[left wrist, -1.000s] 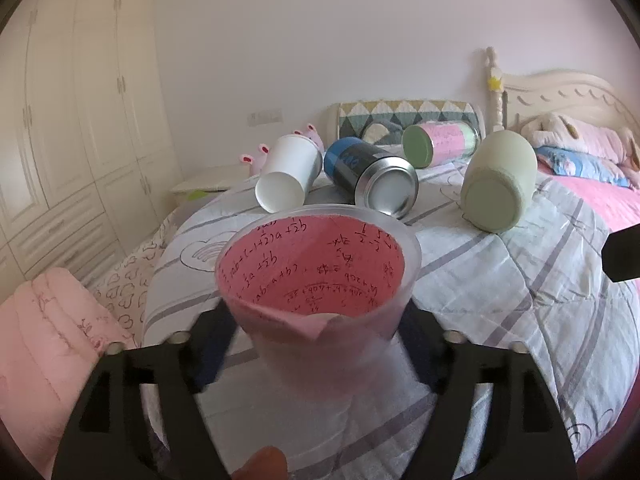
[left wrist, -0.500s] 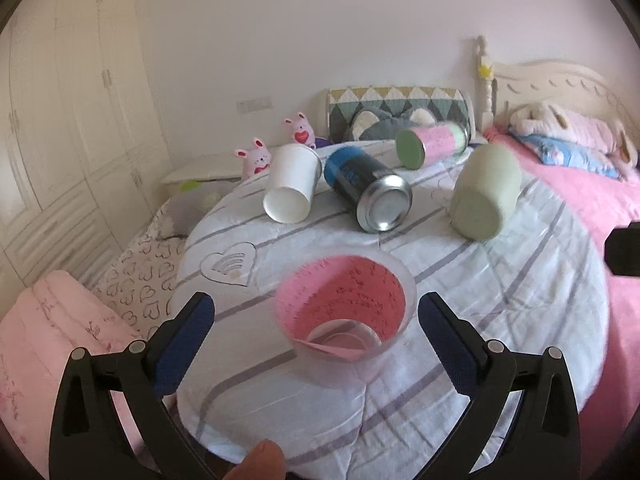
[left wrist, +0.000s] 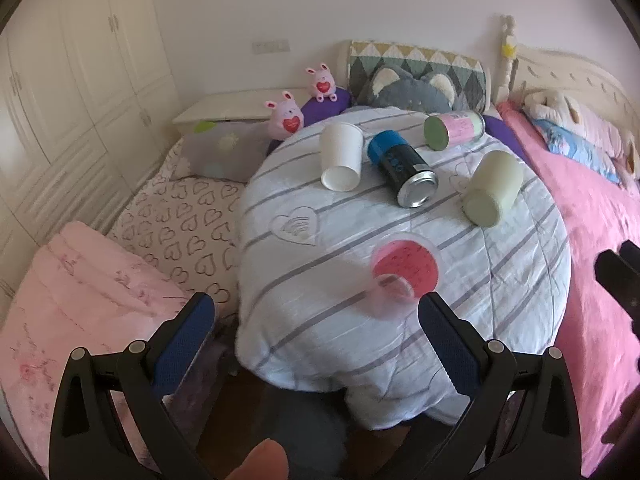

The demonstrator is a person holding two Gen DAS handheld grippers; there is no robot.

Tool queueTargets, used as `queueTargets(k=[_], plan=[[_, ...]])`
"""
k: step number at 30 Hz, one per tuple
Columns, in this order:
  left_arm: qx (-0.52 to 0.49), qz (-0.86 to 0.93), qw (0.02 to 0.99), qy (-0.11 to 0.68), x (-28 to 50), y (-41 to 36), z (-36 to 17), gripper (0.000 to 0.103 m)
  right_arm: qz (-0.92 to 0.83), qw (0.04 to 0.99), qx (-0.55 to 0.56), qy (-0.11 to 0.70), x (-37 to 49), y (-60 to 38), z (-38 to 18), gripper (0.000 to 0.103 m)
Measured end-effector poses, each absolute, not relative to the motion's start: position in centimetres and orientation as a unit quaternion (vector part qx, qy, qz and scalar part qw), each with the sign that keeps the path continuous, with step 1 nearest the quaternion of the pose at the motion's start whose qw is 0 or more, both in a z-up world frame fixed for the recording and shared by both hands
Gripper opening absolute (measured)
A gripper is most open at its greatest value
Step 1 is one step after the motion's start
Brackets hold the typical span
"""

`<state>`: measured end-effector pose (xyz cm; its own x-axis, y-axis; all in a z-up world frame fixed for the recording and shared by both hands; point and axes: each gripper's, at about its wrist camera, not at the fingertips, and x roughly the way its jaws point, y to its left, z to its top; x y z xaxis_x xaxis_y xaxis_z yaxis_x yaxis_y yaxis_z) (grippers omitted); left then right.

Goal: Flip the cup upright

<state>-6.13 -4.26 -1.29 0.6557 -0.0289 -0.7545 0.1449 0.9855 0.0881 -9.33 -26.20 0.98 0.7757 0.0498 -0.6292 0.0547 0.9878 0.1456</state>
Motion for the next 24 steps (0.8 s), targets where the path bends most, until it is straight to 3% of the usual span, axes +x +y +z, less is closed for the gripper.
queueTargets(k=[24], plan=[[0.081, -0.016, 0.914, 0.397, -10.9, -2.3, 2.1, 0.103, 0.028, 0.943, 0.040, 0.329, -10.5, -21.5, 2.4, 0.087]])
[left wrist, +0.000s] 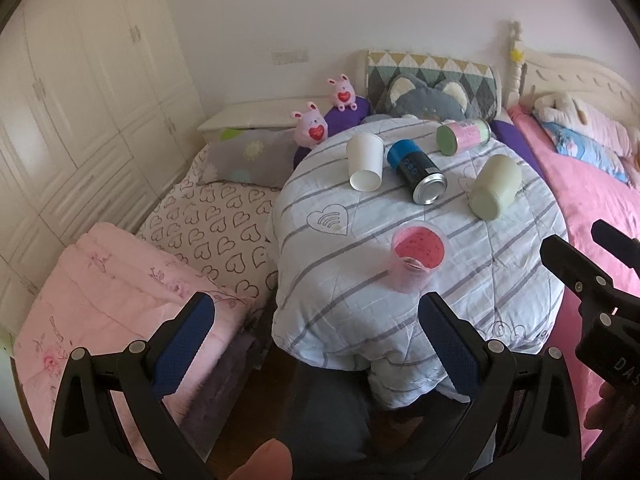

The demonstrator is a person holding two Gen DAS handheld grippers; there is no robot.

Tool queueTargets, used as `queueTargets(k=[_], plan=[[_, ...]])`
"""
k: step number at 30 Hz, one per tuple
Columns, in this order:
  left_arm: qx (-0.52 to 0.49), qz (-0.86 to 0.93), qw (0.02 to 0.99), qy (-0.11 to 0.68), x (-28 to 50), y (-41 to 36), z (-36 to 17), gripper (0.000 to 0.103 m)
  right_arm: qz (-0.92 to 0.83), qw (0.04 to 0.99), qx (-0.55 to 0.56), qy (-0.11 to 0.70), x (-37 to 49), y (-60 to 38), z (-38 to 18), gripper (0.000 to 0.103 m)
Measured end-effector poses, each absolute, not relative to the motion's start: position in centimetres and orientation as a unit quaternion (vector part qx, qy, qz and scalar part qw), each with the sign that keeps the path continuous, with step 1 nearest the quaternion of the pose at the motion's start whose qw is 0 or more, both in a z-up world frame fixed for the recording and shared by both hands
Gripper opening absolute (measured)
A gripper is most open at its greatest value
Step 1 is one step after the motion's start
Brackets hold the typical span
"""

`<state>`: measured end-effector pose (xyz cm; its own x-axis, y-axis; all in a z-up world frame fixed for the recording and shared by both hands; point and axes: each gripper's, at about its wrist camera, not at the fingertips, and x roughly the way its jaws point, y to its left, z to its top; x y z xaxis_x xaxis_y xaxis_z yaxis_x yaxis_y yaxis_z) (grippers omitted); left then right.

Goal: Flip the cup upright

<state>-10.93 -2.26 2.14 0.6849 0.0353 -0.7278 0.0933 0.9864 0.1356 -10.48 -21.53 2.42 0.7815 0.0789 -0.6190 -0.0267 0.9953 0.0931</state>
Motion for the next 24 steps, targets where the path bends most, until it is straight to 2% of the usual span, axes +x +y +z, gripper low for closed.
queueTargets(k=[24], plan=[[0.078, -0.026, 0.909, 0.408, -11.11, -2.06, 1.69, 0.103, 0.025, 0.941, 0.050, 0.335, -10.80, -22.05, 2.04, 0.087]])
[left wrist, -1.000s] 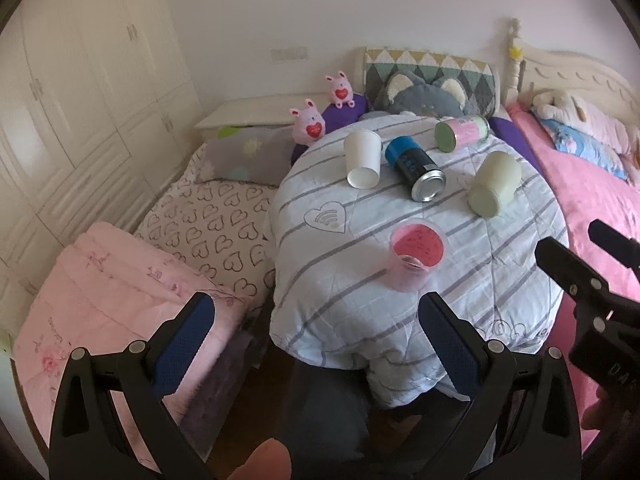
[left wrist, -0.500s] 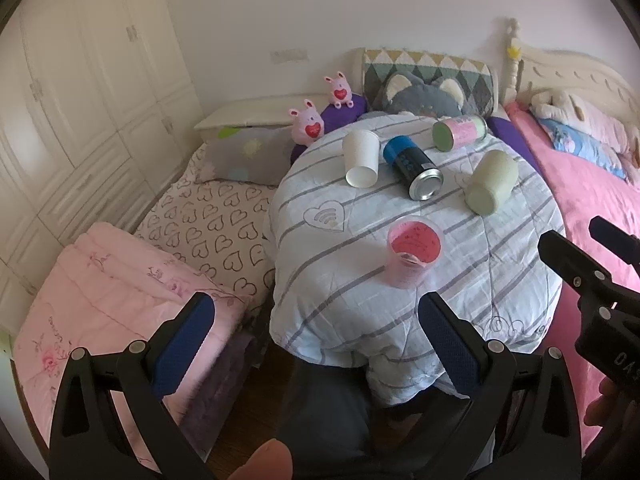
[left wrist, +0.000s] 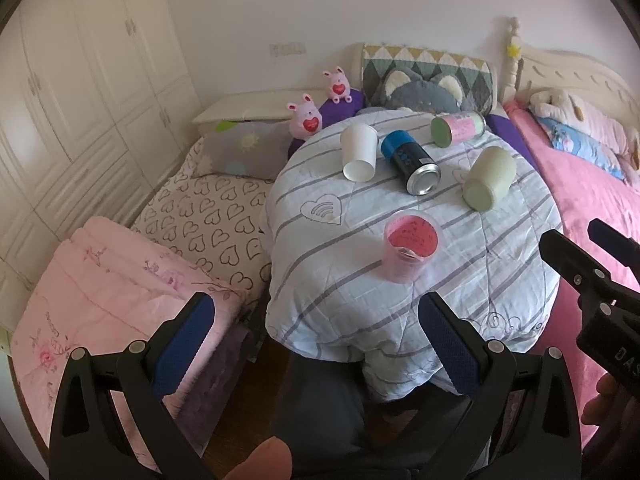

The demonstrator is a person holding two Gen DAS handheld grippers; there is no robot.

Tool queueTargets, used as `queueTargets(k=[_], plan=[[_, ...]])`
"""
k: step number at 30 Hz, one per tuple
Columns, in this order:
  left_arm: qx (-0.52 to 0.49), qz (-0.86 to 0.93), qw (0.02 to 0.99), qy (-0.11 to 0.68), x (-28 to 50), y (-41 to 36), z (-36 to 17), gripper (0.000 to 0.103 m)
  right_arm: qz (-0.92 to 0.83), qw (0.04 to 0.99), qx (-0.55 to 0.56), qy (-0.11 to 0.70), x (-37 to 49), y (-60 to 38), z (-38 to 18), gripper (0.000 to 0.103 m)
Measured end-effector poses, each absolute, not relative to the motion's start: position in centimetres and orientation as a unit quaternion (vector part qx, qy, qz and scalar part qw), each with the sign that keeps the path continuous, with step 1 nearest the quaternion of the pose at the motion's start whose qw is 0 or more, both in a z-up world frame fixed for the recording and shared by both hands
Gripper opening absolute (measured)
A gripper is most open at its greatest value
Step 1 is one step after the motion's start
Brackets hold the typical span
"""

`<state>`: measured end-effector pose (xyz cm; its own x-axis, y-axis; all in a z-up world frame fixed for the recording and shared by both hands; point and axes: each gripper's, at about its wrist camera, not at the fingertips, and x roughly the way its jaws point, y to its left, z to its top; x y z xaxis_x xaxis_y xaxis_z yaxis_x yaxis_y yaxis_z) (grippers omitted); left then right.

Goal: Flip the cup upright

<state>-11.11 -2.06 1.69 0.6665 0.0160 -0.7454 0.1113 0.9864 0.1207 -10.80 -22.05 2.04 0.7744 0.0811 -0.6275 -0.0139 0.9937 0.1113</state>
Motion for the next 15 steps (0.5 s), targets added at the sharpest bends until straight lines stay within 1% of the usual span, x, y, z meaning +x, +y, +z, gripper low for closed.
queueTargets(k=[15], plan=[[0.078, -0.025, 0.910, 0.407, -11.31, -2.39, 1.66, 0.103, 0.021, 0.941, 0.050, 0.335, -10.97, -22.15, 1.91, 0.087]])
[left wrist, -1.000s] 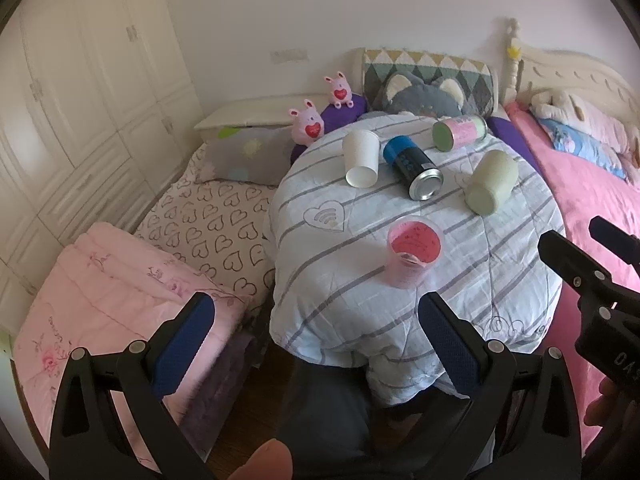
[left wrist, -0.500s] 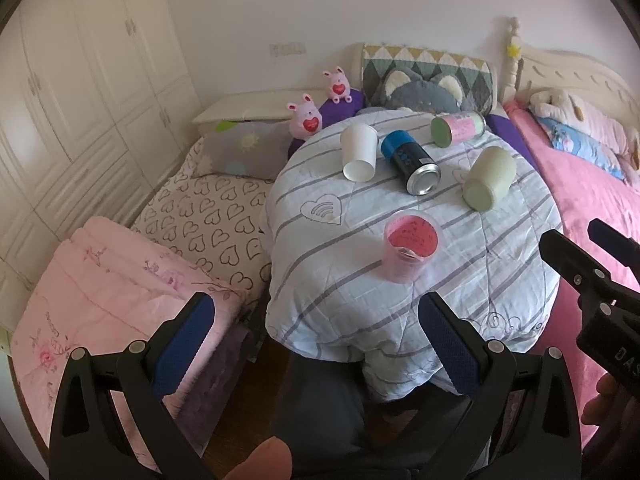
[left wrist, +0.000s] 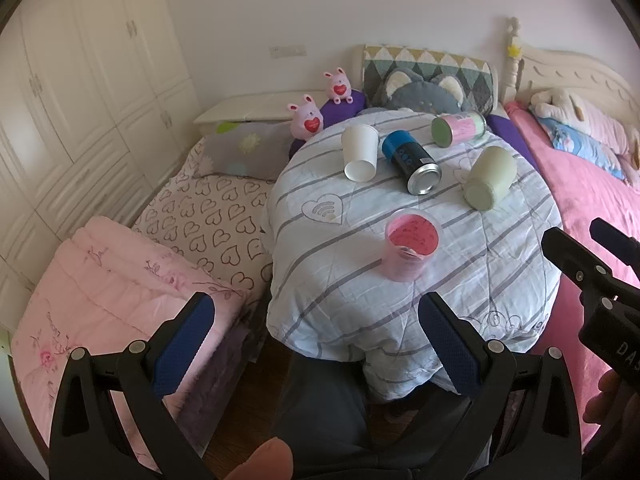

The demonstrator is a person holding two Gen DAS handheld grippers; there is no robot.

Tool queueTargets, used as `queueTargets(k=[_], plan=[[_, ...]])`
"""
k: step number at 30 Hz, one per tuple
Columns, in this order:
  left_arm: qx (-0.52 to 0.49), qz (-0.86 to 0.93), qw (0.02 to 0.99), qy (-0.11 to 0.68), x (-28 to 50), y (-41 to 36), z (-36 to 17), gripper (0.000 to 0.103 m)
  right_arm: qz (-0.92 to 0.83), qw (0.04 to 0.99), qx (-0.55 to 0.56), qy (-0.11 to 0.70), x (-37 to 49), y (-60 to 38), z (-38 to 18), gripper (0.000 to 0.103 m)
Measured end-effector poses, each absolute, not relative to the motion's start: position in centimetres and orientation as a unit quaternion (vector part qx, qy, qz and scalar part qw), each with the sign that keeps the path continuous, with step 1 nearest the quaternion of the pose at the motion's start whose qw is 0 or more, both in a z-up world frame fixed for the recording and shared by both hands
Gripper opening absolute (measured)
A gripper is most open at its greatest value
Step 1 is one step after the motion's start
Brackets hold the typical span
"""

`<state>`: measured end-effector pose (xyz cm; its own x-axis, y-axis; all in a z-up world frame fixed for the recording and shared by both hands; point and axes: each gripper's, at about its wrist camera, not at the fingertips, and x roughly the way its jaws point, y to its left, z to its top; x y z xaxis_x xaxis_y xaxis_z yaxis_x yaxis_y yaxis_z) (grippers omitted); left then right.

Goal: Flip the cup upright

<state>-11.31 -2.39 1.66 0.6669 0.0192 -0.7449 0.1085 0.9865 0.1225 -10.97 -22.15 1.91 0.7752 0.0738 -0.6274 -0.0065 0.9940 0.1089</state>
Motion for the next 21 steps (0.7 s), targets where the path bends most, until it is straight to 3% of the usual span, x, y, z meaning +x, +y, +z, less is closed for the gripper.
queueTargets(k=[21], plan=[[0.081, -0.056, 0.929, 0.358, -14.7, -4.3, 3.4, 0.103, -0.025, 0.958, 0.057, 0.281, -15.3, -23.9, 4.6, 0.087]])
